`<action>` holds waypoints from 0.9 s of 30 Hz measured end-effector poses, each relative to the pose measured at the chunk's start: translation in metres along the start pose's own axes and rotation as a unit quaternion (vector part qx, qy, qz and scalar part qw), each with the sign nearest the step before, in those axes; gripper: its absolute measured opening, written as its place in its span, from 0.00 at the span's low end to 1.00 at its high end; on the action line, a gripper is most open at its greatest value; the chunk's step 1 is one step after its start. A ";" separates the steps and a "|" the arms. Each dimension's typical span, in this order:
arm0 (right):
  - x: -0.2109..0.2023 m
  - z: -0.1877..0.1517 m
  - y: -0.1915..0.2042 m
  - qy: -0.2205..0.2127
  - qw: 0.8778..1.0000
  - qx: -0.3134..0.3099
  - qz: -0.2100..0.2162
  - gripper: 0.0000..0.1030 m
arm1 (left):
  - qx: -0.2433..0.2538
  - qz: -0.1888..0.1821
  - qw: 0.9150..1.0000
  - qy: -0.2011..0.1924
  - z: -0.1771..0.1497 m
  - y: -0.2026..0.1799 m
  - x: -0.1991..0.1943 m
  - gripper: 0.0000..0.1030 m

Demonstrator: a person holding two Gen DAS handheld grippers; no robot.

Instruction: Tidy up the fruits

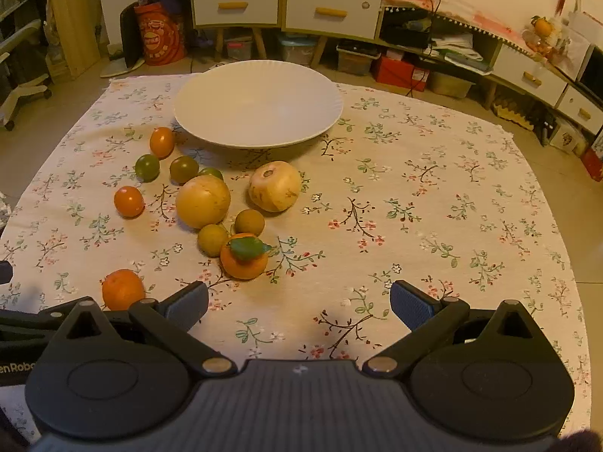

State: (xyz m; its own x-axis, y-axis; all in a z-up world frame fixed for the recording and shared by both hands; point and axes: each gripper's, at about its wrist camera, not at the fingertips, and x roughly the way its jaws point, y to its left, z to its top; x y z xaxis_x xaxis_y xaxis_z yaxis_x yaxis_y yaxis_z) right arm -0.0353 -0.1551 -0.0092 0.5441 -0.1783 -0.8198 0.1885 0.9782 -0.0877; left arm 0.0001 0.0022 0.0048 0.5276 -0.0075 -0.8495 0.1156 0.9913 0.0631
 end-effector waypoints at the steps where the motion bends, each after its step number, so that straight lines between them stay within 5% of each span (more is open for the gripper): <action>1: 0.000 0.000 0.000 0.001 1.000 0.000 0.001 1.00 | -0.001 0.001 1.000 0.000 0.000 0.001 0.000 0.86; 27: -0.001 0.000 0.000 0.004 1.000 0.000 0.006 1.00 | -0.002 -0.003 1.000 0.000 0.001 0.001 0.000 0.86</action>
State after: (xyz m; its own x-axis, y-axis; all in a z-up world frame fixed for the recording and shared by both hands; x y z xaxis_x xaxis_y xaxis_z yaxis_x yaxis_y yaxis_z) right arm -0.0360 -0.1550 -0.0079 0.5401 -0.1656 -0.8252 0.1814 0.9803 -0.0780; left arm 0.0010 0.0027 0.0059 0.5275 -0.0144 -0.8494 0.1165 0.9916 0.0555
